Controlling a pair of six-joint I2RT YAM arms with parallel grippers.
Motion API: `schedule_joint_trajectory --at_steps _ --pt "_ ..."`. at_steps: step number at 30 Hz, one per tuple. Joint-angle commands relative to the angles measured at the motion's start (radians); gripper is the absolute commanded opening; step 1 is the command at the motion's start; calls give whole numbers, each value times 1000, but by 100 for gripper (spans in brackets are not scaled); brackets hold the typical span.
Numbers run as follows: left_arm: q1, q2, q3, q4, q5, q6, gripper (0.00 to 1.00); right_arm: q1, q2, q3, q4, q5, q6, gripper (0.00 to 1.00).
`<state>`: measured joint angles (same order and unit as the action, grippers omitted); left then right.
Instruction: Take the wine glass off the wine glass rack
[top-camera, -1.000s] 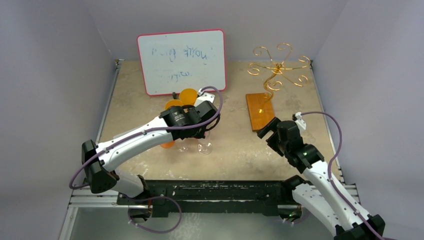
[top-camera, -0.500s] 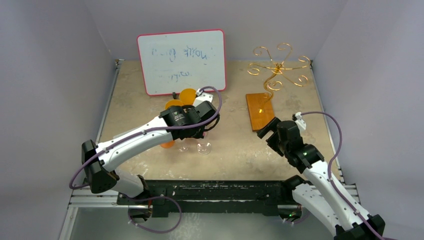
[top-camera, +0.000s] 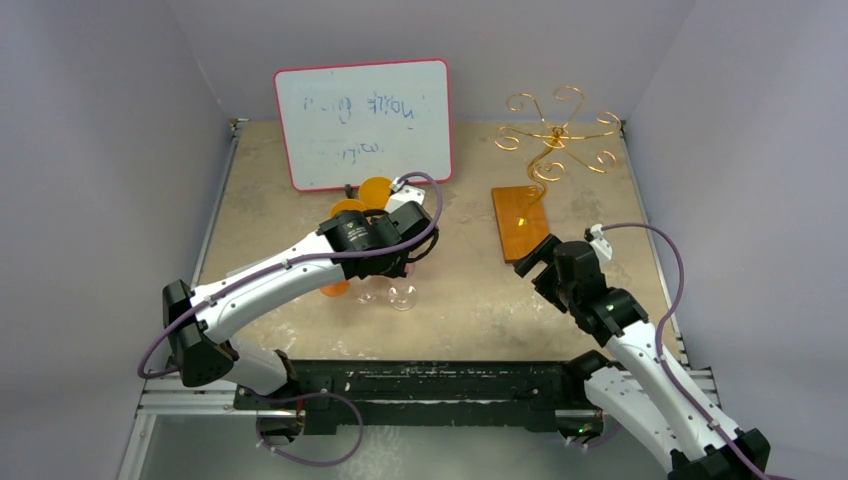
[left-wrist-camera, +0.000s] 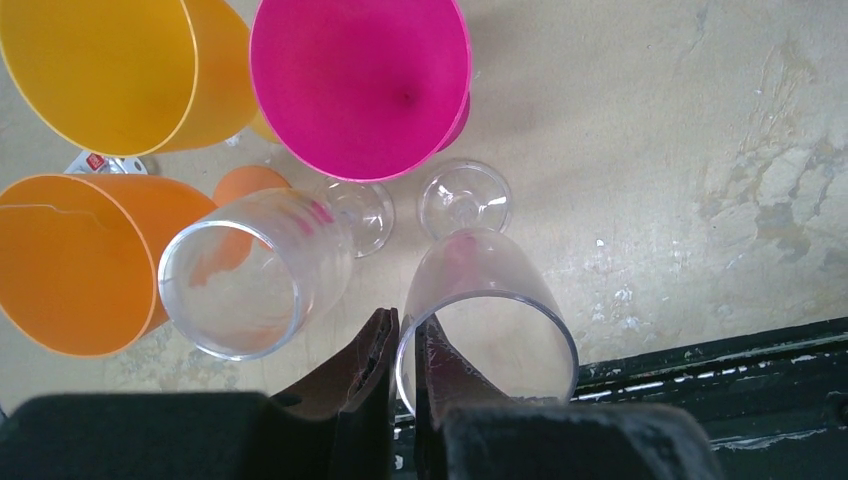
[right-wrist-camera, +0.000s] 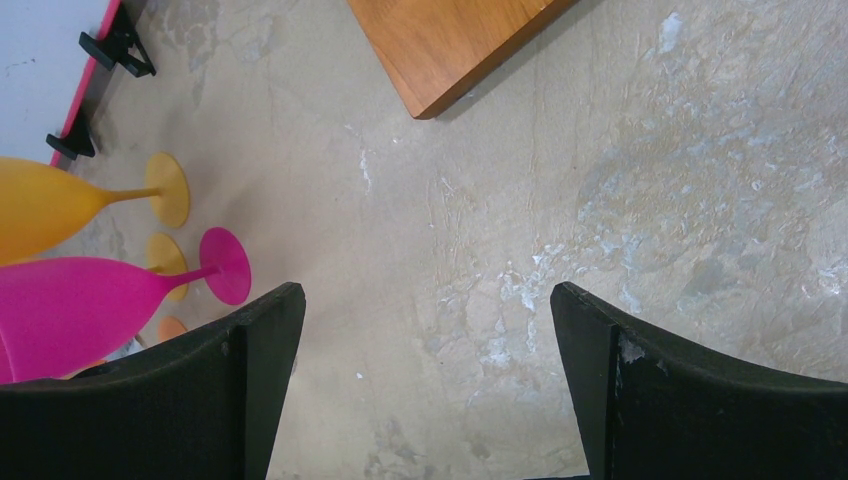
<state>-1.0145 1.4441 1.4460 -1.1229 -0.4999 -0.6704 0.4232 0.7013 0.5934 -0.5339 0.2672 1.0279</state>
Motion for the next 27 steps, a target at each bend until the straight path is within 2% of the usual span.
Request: schedule_joint_trajectory --at_steps 1,10,17,22,27 --pt "9 -17 42 13 13 -11 5 -3 5 32 1 6 -8 95" --pt "35 -16 44 2 -10 -17 11 -3 4 32 0 4 -8 95" --pt "34 -16 56 3 1 -12 25 -3 5 31 5 4 -8 95" --pt "35 -17 60 2 -1 -10 28 -3 12 32 9 3 -8 95" --pt "34 -35 81 5 -25 -12 35 -4 17 36 7 6 -12 95"
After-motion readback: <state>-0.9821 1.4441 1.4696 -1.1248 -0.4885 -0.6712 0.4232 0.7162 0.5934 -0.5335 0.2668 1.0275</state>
